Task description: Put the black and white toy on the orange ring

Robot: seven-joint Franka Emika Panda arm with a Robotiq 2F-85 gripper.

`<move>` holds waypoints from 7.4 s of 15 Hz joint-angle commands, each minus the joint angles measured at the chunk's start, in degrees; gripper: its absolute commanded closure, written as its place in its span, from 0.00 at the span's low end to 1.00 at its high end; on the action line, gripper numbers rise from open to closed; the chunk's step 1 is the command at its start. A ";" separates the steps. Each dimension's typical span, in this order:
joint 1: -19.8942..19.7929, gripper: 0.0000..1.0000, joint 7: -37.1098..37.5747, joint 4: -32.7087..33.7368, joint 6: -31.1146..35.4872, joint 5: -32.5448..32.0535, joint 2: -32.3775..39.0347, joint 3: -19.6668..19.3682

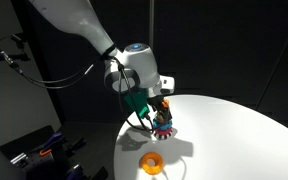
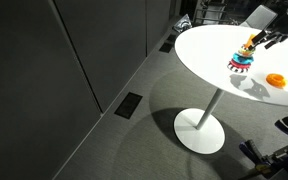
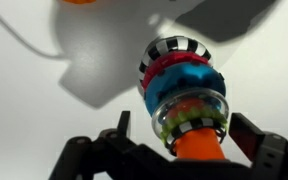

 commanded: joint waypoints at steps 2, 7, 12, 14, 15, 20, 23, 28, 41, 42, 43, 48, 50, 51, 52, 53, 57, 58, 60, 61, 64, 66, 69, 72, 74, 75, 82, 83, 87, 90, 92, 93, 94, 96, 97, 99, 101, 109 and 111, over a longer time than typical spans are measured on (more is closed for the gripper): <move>-0.35 0.00 -1.21 1.00 2.29 -0.01 1.11 0.98; -0.05 0.00 -0.91 1.75 4.03 -0.36 2.44 1.09; 0.85 0.00 -0.44 2.81 5.21 -0.73 3.61 0.68; 1.31 0.00 -0.33 3.11 5.73 -0.85 4.00 0.50; 1.59 0.00 -0.24 3.24 6.10 -0.91 4.21 0.37; 2.96 0.25 -0.02 3.62 7.18 -1.02 5.12 -0.33; 3.59 0.51 0.00 3.83 7.63 -0.98 5.34 -0.84; 4.92 0.51 0.41 3.23 7.67 -0.88 4.12 -2.35; 9.02 0.51 2.05 1.85 5.80 -0.12 -2.24 -7.03; 9.24 0.51 2.24 1.73 5.82 -0.12 -2.80 -7.12; 9.33 0.51 2.40 1.64 5.83 -0.08 -3.35 -7.08; 9.61 0.51 3.26 1.39 5.67 -0.06 -5.91 -7.20; 9.43 0.51 3.48 1.36 5.00 -0.11 -7.11 -7.35; 9.48 0.51 3.71 1.35 4.67 -0.31 -7.56 -7.73; 9.38 0.51 3.78 1.32 4.35 -0.36 -8.03 -7.95; 9.36 0.51 3.89 1.21 3.95 -0.53 -8.52 -8.40; 9.22 0.51 4.13 0.74 1.19 -1.41 -10.09 -10.65; 8.93 0.51 3.82 0.55 0.23 -1.30 -10.39 -11.06; 8.42 0.51 3.15 0.10 -0.96 -0.90 -10.62 -11.85; 8.27 0.51 2.90 -0.12 -1.50 -0.76 -10.64 -12.25; 7.68 0.51 2.12 -1.44 -2.22 -0.47 -10.29 -13.36; 7.13 0.51 1.52 -2.65 -2.66 -0.13 -10.18 -13.66; 6.20 0.51 0.55 -4.81 -3.07 -0.08 -9.99 -13.86; 5.38 0.51 -0.15 -6.44 -2.89 0.12 -9.41 -13.89; 4.64 0.51 -0.98 -7.36 -2.45 0.63 -8.96 -13.56; 4.36 0.51 -1.19 -7.77 -2.23 0.62 -8.65 -13.54; 2.19 0.51 -3.46 -9.65 -1.62 1.18 -5.26 -12.83; 1.92 0.51 -3.62 -9.85 -1.24 1.17 -4.51 -12.77; 0.43 0.51 -4.46 -9.69 1.13 1.49 -1.21 -11.88; -1.45 0.51 -5.19 -9.66 3.80 1.66 0.92 -10.02; -3.15 0.51 -5.49 -9.78 5.71 1.50 2.21 -8.27; -4.16 0.51 -5.74 -9.85 6.41 1.42 2.69 -7.26; -5.13 0.51 -5.89 -9.93 7.02 1.32 3.07 -6.24; -7.33 0.51 -6.13 -9.95 8.17 1.07 3.86 -4.05; -8.40 0.51 -6.15 -9.91 8.58 0.92 4.20 -3.02; -10.12 0.51 -6.12 -9.89 9.36 0.47 4.83 -1.47; -11.44 0.50 -6.32 -9.97 9.71 0.10 4.96 -0.37; -11.27 0.00 -5.27 -10.28 4.29 -0.95 1.61 -1.05; -8.87 0.00 -3.95 -10.08 0.22 -2.05 0.07 -3.70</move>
